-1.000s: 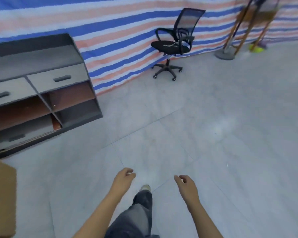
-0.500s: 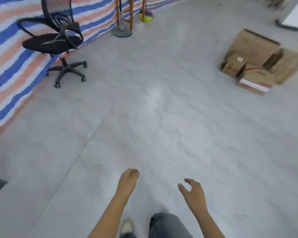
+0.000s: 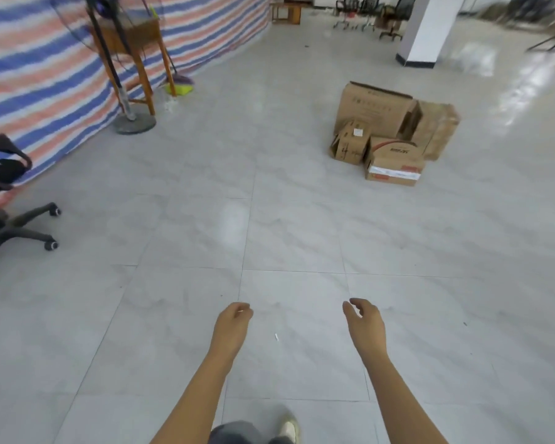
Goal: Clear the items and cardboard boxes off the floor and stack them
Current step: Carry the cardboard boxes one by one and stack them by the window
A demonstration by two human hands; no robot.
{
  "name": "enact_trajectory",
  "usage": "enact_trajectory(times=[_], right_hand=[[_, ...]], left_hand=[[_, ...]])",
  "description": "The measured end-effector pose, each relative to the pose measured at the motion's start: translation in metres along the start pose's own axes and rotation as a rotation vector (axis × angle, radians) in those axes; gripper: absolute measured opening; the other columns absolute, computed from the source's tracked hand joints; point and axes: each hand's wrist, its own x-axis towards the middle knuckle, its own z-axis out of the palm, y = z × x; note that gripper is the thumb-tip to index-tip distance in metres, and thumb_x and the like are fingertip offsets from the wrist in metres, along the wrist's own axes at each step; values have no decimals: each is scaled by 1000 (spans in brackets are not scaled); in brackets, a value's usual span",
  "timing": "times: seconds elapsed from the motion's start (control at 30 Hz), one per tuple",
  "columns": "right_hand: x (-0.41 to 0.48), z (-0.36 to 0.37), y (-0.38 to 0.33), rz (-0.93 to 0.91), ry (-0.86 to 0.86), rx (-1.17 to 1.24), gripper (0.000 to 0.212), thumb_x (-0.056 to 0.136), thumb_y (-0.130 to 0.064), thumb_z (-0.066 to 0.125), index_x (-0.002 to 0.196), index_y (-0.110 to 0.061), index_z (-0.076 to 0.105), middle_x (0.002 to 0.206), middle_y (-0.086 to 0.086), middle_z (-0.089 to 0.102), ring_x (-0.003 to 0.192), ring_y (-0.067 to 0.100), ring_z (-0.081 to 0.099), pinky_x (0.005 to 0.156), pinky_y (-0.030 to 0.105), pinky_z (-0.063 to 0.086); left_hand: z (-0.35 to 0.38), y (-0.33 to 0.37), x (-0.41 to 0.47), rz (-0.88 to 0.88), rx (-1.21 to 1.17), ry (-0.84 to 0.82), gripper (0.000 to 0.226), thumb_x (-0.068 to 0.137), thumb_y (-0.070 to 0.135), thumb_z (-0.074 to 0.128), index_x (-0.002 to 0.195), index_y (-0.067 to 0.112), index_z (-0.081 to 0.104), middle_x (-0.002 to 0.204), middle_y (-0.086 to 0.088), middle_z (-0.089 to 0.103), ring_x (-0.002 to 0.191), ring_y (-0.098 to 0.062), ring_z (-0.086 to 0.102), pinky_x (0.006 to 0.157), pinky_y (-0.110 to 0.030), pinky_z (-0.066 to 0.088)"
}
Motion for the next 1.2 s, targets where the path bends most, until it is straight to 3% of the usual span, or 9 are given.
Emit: enact_trajectory(times=[0.17,0.33,0.47,0.7,0.87,1.03,1.2], right_hand=[[54,-2,6,95,-30,-22,34,93,-23,51,123,-8,55,128,9,52,120,22,47,87,26,36],[132,1,10,179,-73,-141,37,93,-25,51,126,-9,53,131,11,49,122,24,44,96,31,38],[223,-16,-16,210,18,-137,36,93,-25,51,125,-9,53,131,11,48,123,24,43,96,33,38],[360,-38,-89,195,147,-74,35,94,-23,50,126,-8,52,132,11,47,125,23,41,100,33,35],[403,-39,-83,294,125,-85,36,94,-24,49,127,-9,52,134,10,47,125,24,42,99,33,37],[480,-69,-72,399,174,-36,34,95,-23,48,122,-5,56,128,13,53,109,24,51,80,26,36],[606,-117,-78,386,228,45,38,95,-24,47,128,-6,52,133,13,50,119,27,48,91,32,40]], left_hand=[[50,41,50,-56,70,-83,27,96,14,45,121,9,55,116,-5,55,105,-19,50,91,-26,37],[85,70,135,-149,98,-82,12,94,9,42,84,10,49,91,-8,48,84,-21,41,62,-26,32],[122,122,223,-144,82,-113,23,92,7,43,70,14,43,87,-9,45,80,-20,38,59,-26,27],[179,268,345,19,9,-128,18,93,14,45,76,18,52,93,-5,55,91,-22,50,72,-29,37],[234,277,380,-85,139,-275,16,92,11,45,77,13,51,86,-5,53,83,-21,47,62,-25,34],[296,302,432,-122,257,-339,18,90,7,44,73,13,43,83,-8,44,79,-19,39,58,-26,26],[378,376,498,-40,260,-296,16,91,10,46,76,11,49,84,-7,50,81,-21,45,59,-24,31]])
